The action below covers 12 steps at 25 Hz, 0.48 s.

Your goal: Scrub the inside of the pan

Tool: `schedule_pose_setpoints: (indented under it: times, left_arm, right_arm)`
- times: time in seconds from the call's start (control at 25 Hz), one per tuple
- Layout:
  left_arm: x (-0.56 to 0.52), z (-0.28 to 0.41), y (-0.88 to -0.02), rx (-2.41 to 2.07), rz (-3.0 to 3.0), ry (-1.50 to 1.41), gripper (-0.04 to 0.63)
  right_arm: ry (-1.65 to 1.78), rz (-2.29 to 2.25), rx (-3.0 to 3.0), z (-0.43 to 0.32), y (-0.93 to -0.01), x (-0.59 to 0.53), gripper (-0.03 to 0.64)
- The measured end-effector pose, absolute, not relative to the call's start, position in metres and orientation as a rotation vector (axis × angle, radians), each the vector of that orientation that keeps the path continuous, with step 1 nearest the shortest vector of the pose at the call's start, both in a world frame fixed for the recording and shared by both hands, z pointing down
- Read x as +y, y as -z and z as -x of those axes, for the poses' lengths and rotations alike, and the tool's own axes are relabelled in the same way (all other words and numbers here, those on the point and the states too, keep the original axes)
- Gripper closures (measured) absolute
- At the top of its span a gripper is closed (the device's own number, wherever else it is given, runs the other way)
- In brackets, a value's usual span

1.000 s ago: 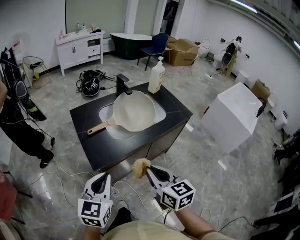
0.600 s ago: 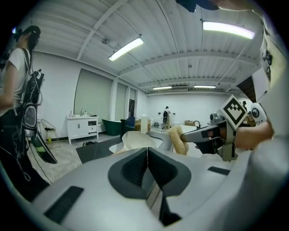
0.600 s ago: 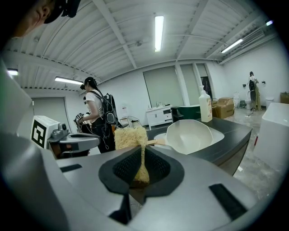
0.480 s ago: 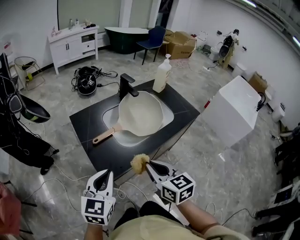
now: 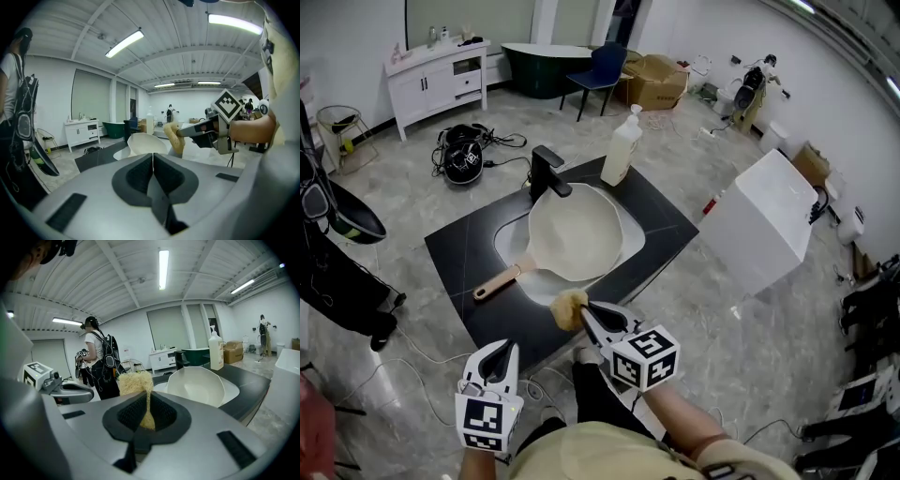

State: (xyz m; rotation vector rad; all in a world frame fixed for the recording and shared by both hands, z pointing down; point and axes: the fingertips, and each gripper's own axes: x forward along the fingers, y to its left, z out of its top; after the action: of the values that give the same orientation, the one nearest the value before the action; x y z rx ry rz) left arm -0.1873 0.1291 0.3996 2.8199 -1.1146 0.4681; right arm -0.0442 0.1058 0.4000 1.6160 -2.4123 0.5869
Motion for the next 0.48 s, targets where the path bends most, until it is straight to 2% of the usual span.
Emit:
schedule_pose_setpoints:
  times: [0.2,0.48]
  left_arm:
    - [0.087,0.177,-0.413,-1.206,-2.754,-0.484,0.581]
    - [0.021,0.122,-0.433,-1.253,-2.644,-0.526,0.580]
  right_arm:
    - [-0.610,-1.572,-2.427,0.022,-0.416,0.054,0.584]
    - [-0.652,-1.481,-2.393,-0.042,-0.439,-0.023,0.584]
